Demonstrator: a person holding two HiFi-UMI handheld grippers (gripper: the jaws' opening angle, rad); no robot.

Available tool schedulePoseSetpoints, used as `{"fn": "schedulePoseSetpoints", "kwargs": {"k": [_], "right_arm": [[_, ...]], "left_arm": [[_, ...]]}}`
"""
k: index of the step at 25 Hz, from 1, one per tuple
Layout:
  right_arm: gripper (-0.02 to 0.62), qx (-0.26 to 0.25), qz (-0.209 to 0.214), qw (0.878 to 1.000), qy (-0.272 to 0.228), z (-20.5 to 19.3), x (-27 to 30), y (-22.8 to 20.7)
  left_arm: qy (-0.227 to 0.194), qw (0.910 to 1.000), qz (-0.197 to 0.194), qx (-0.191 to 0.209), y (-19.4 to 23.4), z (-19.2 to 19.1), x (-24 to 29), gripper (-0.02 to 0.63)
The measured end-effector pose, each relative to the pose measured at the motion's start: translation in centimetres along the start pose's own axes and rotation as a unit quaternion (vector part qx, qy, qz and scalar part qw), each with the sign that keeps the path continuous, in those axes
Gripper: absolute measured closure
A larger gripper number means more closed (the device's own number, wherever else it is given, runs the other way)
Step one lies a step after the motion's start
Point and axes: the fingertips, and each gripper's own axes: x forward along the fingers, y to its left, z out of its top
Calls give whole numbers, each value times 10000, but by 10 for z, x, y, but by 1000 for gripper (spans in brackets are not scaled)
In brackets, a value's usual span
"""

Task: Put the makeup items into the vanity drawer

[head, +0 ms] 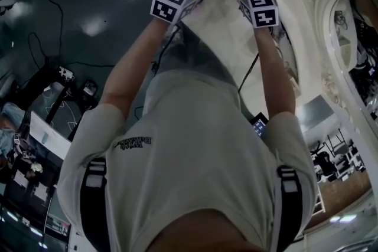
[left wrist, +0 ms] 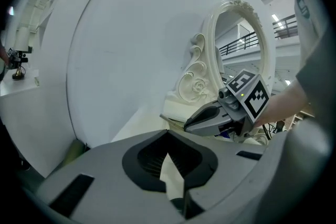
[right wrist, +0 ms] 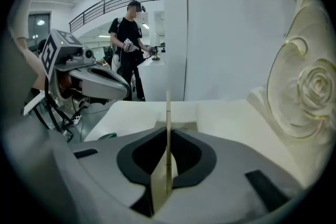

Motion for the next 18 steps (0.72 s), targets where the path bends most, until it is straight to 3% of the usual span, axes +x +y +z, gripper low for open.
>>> {"fn": "schedulePoseSetpoints", "kwargs": {"k": [3,10,18], "right_arm": [[563,125,145,9997,128,-8,7,6],[525,280,39,9995,127,-15,0,4],[525,266,30,9996,108,-13,-8,11]], "left_arm": [[54,10000,-64,32,-1,-9,3,592],[126,9999,-103,-30,-12,-24,-1,592],[217,9997,-54,-123,-15,-35,-11,592]]}}
